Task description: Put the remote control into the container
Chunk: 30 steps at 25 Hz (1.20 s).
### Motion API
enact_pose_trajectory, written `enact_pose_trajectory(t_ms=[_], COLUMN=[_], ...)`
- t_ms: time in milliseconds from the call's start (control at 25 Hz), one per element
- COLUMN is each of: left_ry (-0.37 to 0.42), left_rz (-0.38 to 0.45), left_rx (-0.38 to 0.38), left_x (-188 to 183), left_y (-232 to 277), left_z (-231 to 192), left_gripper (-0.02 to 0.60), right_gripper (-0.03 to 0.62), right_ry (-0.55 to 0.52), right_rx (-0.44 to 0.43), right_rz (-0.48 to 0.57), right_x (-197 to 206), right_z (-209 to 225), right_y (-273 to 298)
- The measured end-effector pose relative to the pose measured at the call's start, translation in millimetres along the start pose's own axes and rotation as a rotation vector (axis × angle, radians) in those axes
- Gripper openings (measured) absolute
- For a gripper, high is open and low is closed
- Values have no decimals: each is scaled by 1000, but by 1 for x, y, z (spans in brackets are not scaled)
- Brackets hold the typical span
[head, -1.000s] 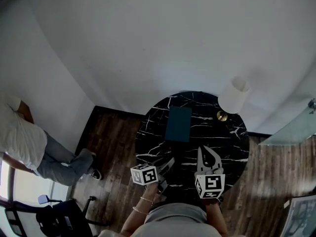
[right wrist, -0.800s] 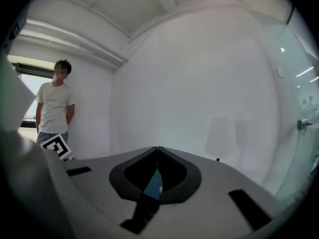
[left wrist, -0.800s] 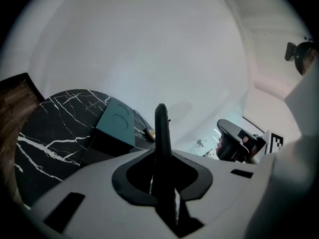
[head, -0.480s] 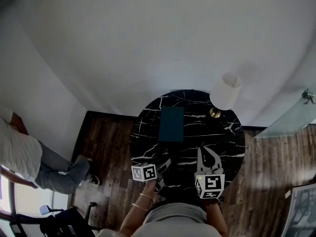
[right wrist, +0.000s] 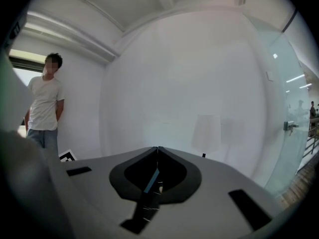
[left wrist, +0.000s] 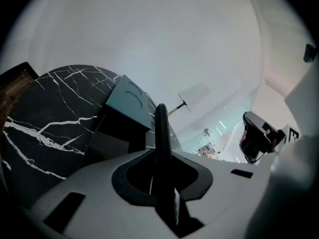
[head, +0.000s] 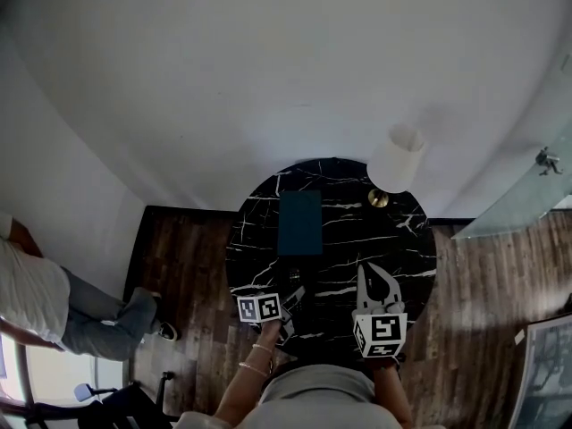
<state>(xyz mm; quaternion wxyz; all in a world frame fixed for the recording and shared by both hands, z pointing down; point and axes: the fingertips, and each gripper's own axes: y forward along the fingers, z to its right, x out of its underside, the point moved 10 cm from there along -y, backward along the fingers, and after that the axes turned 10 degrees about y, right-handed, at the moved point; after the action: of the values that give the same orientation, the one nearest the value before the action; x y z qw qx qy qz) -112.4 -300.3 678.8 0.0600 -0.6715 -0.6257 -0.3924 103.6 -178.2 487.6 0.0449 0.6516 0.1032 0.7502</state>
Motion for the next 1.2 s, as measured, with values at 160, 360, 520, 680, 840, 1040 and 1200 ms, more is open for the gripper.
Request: enact_pose_trajectory(t_ms=[160, 360, 520, 680, 840, 1040, 1200], left_ry=[-28, -64, -107, -118, -176, -224, -247], left_rz=[-26, -72, -111, -187, -191, -235, -267], left_rx=[3, 6, 5, -10, -13, -44, -77], left_x=[5, 14, 20, 26, 30, 33, 37], left_y=[8, 19, 30, 42, 51, 61, 66], left_z=[-8, -21, -33, -43, -53, -63, -66], left_gripper=[67, 67, 67, 67, 67, 67, 67], right_gripper=[12, 12, 12, 12, 12, 12, 12], right_ry=[2, 3, 11, 15, 18, 15, 14], right_rx=[12, 38, 69, 89, 101, 105, 104], right_rz=[-2, -5, -5, -8, -15, -25, -27], right_x=[0, 2, 2, 2, 4, 3, 3], right_z=[1, 6, 13, 18, 21, 22, 23], right_y=[0, -5, -10, -15, -17, -16, -16])
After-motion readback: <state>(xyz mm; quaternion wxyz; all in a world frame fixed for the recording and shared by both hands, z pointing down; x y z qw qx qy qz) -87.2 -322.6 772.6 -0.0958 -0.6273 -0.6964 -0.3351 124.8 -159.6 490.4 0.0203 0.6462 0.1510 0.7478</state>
